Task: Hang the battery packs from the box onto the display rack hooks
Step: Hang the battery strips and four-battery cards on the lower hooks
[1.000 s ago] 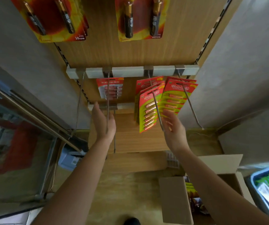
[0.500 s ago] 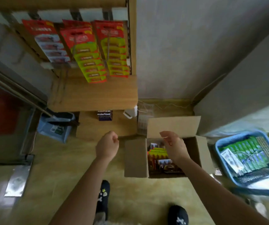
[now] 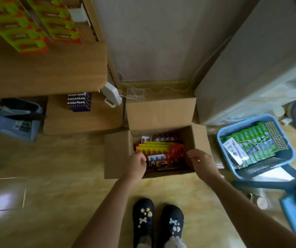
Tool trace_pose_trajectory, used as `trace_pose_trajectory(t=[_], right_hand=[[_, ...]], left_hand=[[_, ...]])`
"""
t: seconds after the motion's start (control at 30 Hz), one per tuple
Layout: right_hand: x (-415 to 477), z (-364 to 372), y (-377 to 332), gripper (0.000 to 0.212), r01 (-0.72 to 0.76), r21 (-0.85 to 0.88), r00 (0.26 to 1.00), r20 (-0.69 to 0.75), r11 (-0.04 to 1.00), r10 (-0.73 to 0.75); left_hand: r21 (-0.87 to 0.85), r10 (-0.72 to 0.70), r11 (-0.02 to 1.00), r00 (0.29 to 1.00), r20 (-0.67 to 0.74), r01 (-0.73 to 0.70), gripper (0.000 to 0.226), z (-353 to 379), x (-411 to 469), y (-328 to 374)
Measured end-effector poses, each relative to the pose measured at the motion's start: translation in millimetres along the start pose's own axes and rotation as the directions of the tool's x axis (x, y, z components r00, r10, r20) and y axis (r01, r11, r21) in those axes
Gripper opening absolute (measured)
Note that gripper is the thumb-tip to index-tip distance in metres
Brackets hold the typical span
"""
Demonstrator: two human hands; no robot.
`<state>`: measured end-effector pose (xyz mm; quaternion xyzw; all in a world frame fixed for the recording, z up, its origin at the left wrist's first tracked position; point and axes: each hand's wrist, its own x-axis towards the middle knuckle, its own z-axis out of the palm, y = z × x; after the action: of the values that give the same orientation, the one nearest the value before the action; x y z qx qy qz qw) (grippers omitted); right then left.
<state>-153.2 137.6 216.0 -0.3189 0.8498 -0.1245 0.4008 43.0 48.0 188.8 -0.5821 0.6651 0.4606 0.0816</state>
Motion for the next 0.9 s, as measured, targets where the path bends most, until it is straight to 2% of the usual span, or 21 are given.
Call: trace_pose_trajectory(t=[0.2, 0.3, 0.4, 0.53, 0.63, 0.73, 0.9], right_hand=[[63.5, 61.0, 53.7, 0.035, -0.087, -0.011, 0.991, 0.103, 0.996, 0.087], [104.9, 93.5, 79.5, 0.037, -0.133, -0.037, 0.979, 0.151, 0.99, 0.137], [141.4, 119.5, 95.6, 0.038, -0.155, -0.049, 0.975, 0.155, 0.987, 0.161], [184.7, 146.6, 111.4, 0.046, -0.21, -0.021, 0.968, 0.138, 0.978, 0.211], [209.3, 163.5, 121.0, 0.049, -0.252, -0.031, 0.957, 0.143, 0.967, 0.253], [223.2, 175.4, 129.0, 0.043, -0.282, -0.025, 0.953, 0.106, 0.959, 0.283], [228.9, 182.5, 135.0, 0.043, -0.263, -0.088, 0.958, 0.098, 0.961, 0.271]], left_hand=[[0.134, 0.102, 0.985, 0.995, 0.015, -0.104, 0.017, 74.8, 64.9, -42.3], [0.215, 0.18, 0.962, 0.983, -0.029, -0.17, 0.015, 105.0, 109.2, -62.5], [0.274, 0.236, 0.939, 0.969, -0.073, -0.208, 0.02, 125.2, 148.3, -77.7], [0.318, 0.324, 0.903, 0.944, -0.065, -0.289, 0.026, 146.7, 194.3, -87.3], [0.344, 0.34, 0.89, 0.938, -0.065, -0.298, 0.031, 159.2, 220.1, -90.2], [0.382, 0.36, 0.869, 0.931, -0.054, -0.313, 0.034, 170.6, 237.0, -95.4], [0.359, 0.318, 0.886, 0.948, -0.009, -0.294, 0.037, 180.3, 248.2, -97.5]])
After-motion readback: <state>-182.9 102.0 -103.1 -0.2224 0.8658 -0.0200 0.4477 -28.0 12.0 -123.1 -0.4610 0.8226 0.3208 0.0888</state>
